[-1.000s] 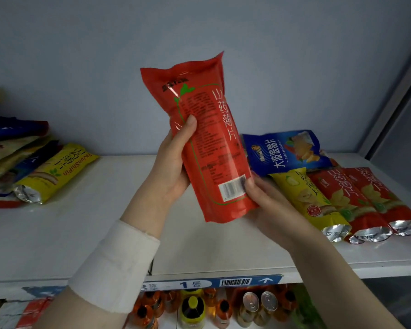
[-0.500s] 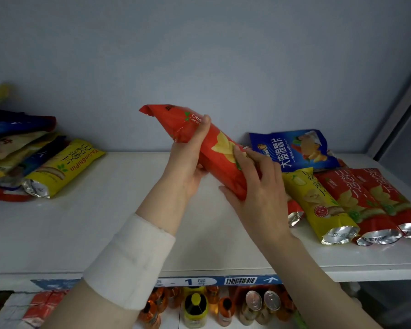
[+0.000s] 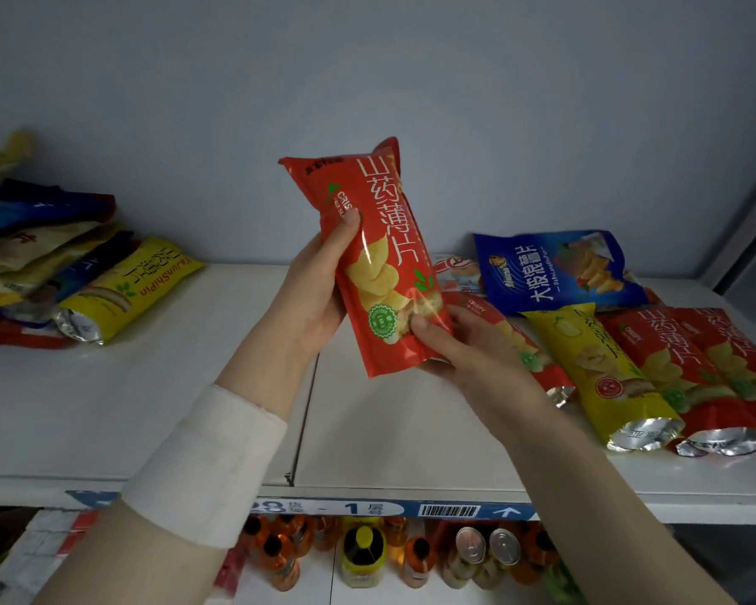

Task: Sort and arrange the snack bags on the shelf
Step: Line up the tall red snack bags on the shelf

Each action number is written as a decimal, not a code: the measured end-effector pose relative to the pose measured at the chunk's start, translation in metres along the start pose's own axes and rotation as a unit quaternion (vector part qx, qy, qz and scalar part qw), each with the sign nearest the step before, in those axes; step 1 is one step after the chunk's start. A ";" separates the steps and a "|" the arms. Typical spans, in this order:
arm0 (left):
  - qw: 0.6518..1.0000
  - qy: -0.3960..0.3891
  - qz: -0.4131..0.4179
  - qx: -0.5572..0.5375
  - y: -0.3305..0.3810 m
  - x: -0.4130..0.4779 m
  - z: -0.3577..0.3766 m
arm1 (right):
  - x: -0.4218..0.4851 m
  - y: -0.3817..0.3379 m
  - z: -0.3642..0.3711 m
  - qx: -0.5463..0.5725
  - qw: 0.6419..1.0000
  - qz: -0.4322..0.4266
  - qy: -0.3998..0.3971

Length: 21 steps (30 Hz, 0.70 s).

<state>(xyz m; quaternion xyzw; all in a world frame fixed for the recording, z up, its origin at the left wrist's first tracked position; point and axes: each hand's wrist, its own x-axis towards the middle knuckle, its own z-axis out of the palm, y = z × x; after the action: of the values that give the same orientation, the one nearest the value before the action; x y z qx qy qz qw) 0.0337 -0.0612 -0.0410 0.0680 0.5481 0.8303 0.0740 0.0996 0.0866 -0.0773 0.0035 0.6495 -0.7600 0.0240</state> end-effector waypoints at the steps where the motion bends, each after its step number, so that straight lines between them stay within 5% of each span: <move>1: 1.000 0.011 -0.002 0.013 -0.003 0.000 -0.004 | 0.004 0.004 0.005 -0.023 0.999 0.002 0.026; 6: 0.993 0.093 -0.051 0.044 -0.006 0.013 -0.043 | 0.023 0.028 0.046 -0.077 0.994 0.048 0.062; 16: 0.968 0.105 -0.101 0.206 0.049 0.080 -0.185 | 0.109 0.027 0.148 -0.231 0.968 0.089 -0.045; 19: 0.949 0.116 -0.106 0.274 0.060 0.104 -0.230 | 0.143 0.018 0.174 -0.397 0.917 0.030 0.007; 21: 0.925 0.116 -0.121 0.341 0.059 0.117 -0.251 | 0.163 0.013 0.188 -0.559 0.829 -0.006 0.015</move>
<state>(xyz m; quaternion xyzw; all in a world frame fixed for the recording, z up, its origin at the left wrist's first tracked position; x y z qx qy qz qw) -0.1322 -0.2875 -0.0810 -0.0746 0.8068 0.5803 0.0815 -0.0581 -0.1061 -0.0663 -0.0033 0.9636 -0.2674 0.0074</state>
